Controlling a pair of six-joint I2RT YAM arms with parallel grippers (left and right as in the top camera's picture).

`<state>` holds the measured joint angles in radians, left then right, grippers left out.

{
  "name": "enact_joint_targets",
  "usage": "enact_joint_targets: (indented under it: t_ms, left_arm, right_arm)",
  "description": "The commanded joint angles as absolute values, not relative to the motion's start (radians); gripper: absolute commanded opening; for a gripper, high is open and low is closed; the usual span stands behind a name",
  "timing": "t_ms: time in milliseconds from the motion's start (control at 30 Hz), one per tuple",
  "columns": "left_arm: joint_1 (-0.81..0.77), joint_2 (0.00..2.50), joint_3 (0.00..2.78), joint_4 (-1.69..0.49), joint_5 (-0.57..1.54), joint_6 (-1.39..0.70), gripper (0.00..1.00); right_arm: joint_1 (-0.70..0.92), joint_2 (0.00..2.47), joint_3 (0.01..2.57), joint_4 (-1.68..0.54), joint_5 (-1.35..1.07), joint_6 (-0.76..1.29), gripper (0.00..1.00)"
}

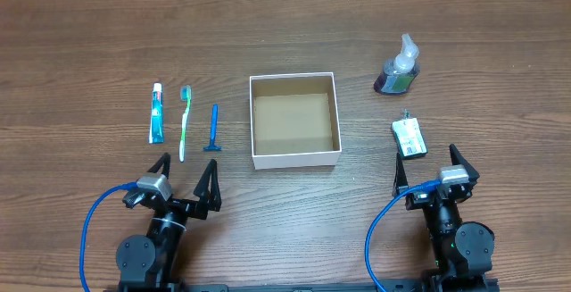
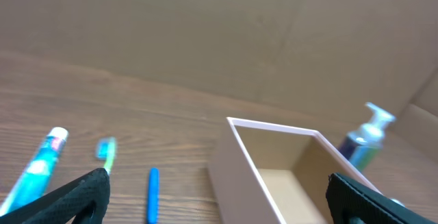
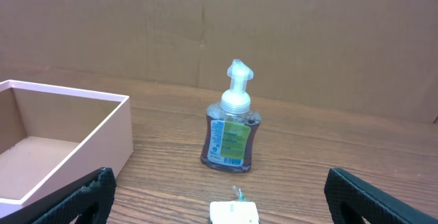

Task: Pack container
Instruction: 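Reach the left gripper to the blue razor and grasp its handle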

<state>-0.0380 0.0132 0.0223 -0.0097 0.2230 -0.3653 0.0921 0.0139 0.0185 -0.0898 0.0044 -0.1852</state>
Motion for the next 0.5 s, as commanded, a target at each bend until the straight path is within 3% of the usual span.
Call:
enact_joint_targets:
  t_ms: [0, 167, 333, 467]
  left_arm:
    - [-0.040, 0.031, 0.188, -0.069, 0.287, -0.416, 1.00]
    - [-0.039, 0.198, 0.495, -0.321, 0.166, -0.310, 1.00]
    - [-0.039, 0.564, 0.879, -0.690, 0.067, -0.152, 1.00]
    - [-0.040, 0.816, 1.068, -0.871, 0.080, -0.157, 1.00]
  right_arm:
    - [0.088, 0.003, 0.008, -0.084, 0.005, -0.191, 1.00]
    - [0.088, 0.003, 0.008, -0.084, 0.005, -0.191, 1.00]
    - [0.088, 0.003, 0.008, -0.084, 0.005, -0.191, 1.00]
    - [0.088, 0.003, 0.008, -0.084, 0.005, -0.191, 1.00]
